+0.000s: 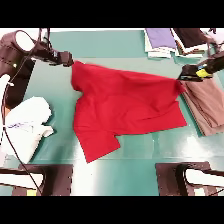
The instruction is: Fold the shirts.
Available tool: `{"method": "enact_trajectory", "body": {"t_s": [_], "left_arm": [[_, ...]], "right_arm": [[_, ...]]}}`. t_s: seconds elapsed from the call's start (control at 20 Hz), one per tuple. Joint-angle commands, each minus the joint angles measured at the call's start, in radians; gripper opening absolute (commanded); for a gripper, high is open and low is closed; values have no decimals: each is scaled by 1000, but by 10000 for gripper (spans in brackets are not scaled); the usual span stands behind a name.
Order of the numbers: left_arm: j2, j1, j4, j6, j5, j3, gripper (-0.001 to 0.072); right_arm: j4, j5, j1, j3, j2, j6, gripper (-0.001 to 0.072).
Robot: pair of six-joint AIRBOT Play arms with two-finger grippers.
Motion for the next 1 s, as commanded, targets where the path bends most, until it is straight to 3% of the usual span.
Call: {"method": "enact_trajectory", "body": {"t_s": [0.0,0.15,0.2,0.35,0.6,0.75,0.95], "left_arm": [[-47,76,-31,-31,-97,-1,487],[14,151,-33,16,-306,-40,487],[58,163,-33,30,-323,-111,487],[241,167,-46,28,-207,-453,487],[408,166,-282,59,-42,-924,487],[407,146,-402,117,51,-1051,487],[406,26,-449,107,180,-1092,487]], "right_arm": [[26,-18,22,45,-111,4,413],[124,-5,8,14,-63,-51,410],[148,-23,8,-37,-21,-63,410],[182,-55,8,-225,134,-78,410],[198,-119,8,-412,329,-81,409],[198,-132,8,-448,394,-80,409],[198,-141,8,-453,434,-80,409]]}}
